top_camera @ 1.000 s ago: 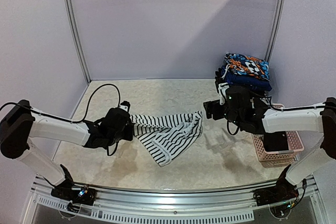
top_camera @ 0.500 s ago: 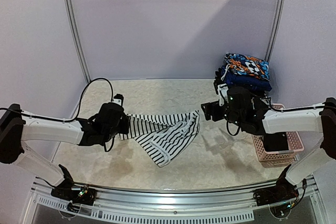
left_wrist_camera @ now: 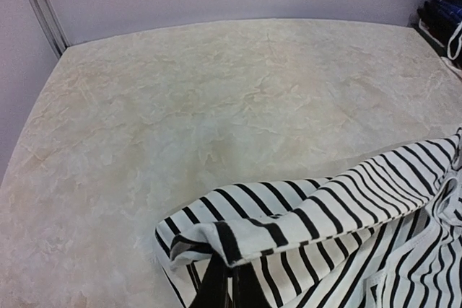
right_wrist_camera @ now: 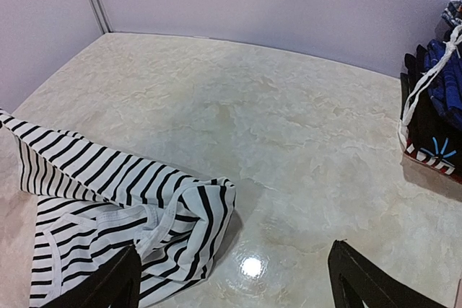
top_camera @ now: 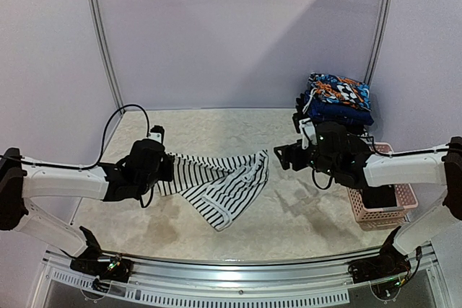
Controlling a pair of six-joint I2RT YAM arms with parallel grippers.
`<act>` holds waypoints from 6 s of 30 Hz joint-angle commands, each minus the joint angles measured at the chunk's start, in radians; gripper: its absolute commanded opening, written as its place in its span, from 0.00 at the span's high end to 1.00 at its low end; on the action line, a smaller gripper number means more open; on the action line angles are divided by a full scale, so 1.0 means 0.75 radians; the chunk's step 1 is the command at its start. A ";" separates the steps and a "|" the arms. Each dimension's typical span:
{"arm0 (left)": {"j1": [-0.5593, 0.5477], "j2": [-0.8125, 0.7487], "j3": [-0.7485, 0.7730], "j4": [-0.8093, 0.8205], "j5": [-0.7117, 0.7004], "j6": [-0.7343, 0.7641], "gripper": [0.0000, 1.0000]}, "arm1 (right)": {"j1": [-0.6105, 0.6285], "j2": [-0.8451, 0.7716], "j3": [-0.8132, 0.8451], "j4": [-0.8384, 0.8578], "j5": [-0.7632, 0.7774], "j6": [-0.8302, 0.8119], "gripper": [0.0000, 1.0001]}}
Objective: Fold and stack the mixed laundry pile
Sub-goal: Pick up the crumpled tank top from the center of the board, then adjust the crumpled tank top at the center of the board, then pick up the crumpled tank top from the center of the board.
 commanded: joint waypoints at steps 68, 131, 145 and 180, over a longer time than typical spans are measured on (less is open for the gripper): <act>0.081 -0.283 -0.147 0.066 0.073 0.052 1.00 | 0.236 0.869 1.048 -0.756 0.162 0.330 0.44; 0.083 -0.260 -0.158 0.084 -0.018 0.108 1.00 | 0.111 0.145 0.336 -0.813 0.010 0.079 0.55; 0.082 -0.261 -0.149 0.073 0.018 0.097 1.00 | 0.202 0.282 0.285 -0.502 -0.355 0.237 0.55; 0.083 -0.295 -0.162 0.058 0.041 0.083 1.00 | 0.225 0.463 0.281 -0.514 -0.366 0.410 0.64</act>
